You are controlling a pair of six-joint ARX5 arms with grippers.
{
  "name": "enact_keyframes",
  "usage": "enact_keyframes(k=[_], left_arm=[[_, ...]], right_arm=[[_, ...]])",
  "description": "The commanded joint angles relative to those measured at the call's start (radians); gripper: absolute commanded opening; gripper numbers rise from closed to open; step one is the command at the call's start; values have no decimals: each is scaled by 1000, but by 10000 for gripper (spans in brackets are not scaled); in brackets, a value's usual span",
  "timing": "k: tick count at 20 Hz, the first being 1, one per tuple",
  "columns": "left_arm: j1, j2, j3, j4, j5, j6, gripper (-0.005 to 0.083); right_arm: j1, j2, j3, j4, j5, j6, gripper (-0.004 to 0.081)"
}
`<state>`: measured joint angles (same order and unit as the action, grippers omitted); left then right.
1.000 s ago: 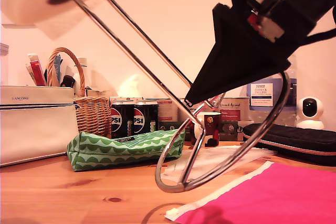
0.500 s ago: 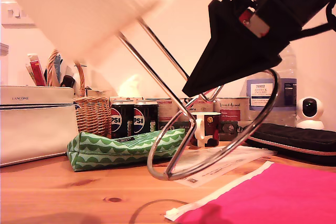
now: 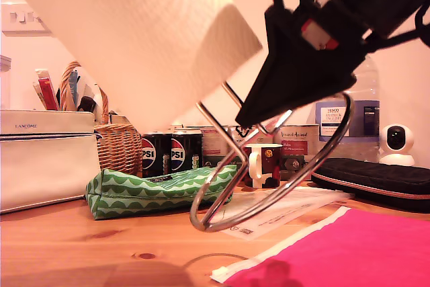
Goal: Insert the paper towel roll into the metallic stand.
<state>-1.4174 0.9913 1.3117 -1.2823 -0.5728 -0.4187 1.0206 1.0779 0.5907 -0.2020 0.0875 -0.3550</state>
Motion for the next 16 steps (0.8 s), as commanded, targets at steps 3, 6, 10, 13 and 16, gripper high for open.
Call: enact_keyframes(k=[3, 6, 10, 13, 16], left_arm=[[130, 50, -24, 47, 56, 195, -24], [231, 50, -24, 146, 169, 311, -24], [380, 51, -24, 214, 323, 483, -24], [483, 87, -24, 233, 428, 606, -24], [576, 130, -24, 271, 518, 710, -24]], right_arm=[[-2, -23, 13, 28, -7, 53, -11], [-2, -43, 13, 43, -7, 76, -11], [-3, -84, 13, 37, -3, 85, -11], [-9, -108, 13, 34, 1, 98, -11], [-10, -108, 12, 47, 1, 111, -11]])
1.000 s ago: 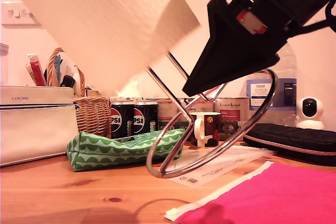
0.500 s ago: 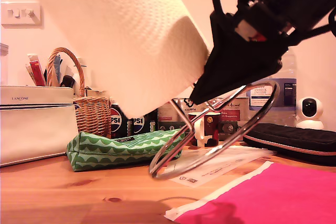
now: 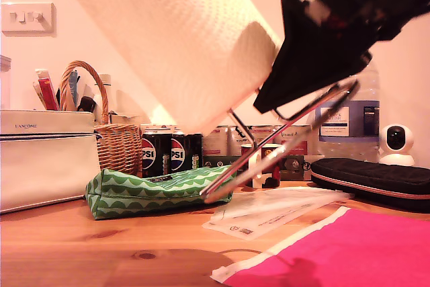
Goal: Insert the paper towel roll into the metallic stand.
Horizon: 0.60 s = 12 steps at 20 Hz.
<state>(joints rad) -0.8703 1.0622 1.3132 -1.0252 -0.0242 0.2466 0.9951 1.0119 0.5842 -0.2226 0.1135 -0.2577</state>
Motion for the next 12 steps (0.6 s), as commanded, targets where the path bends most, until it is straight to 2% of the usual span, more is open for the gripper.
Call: enact_keyframes(k=[1, 4, 7, 12], left_arm=[[58, 70, -26, 40, 6, 79, -24], [128, 108, -26, 82, 45, 149, -24], [164, 146, -26, 113, 63, 180, -24], [178, 158, -25, 211, 66, 182, -24]], right_arm=[[14, -42, 16, 91, -26, 16, -11], [-5, -42, 5, 160, -25, 27, -11], [-46, -30, -1, 200, -27, 23, -11], [-100, 79, -22, 396, -114, 18, -11]])
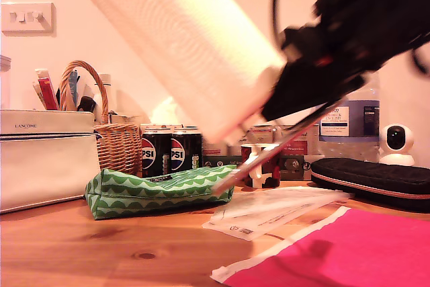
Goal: Insert the paper towel roll into the metallic stand.
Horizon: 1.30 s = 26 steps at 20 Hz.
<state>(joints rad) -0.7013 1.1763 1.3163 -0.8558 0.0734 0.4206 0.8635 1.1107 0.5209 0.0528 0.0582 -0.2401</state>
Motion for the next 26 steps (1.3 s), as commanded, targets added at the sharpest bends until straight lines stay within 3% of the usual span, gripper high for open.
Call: enact_keyframes(k=[1, 5, 12, 19, 22, 26], left_arm=[[10, 45, -28, 46, -33, 7, -24], [10, 55, -28, 67, -63, 7, -24], [8, 145, -27, 84, -78, 8, -24], [-5, 180, -27, 124, -93, 25, -24], [-23, 185, -27, 125, -93, 25, -24], [-61, 206, -27, 124, -95, 25, -24]], right_arm=[[31, 15, 41, 163, -73, -3, -11], [29, 173, 41, 374, -103, -2, -11], [6, 382, 42, 567, -137, 16, -11], [-47, 450, 42, 531, -183, 58, -11], [-53, 450, 42, 460, -182, 61, -10], [-55, 450, 42, 359, -182, 62, 82]])
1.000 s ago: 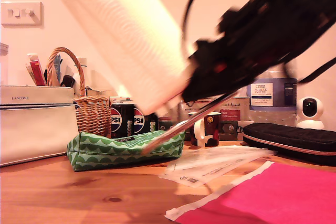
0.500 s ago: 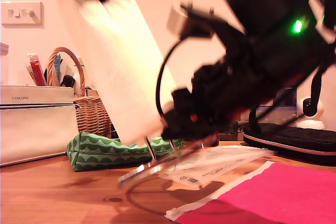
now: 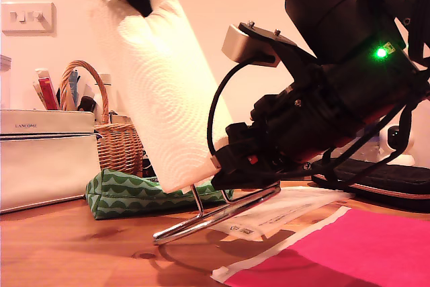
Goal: Insert the paper towel roll into the metallic stand.
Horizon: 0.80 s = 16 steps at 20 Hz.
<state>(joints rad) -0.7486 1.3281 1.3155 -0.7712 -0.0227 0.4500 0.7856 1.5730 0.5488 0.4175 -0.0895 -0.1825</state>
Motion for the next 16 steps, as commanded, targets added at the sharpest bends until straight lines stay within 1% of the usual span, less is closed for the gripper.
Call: enact_keyframes(k=[1, 4, 7, 8, 11, 14, 16], left_arm=[[-23, 64, -27, 42, -5, -4, -24], [-42, 87, -27, 45, -13, -4, -24], [-44, 92, -27, 58, -13, -4, -24], [-43, 92, -27, 64, -13, -4, -24], [-43, 92, -27, 70, -27, 4, -24], [-43, 92, -27, 70, -31, 18, -24], [-43, 92, -27, 70, -31, 22, -24]], right_arm=[[23, -13, 14, -31, -35, 4, 106], [24, -14, 14, -89, -35, 5, 124], [26, -29, 14, -110, -35, 39, 203], [26, -40, 14, -122, -35, 54, 206], [26, -88, 14, -184, -33, 55, 215], [26, -145, 14, -219, -31, 55, 218], [26, -196, 14, -279, -17, 56, 218]])
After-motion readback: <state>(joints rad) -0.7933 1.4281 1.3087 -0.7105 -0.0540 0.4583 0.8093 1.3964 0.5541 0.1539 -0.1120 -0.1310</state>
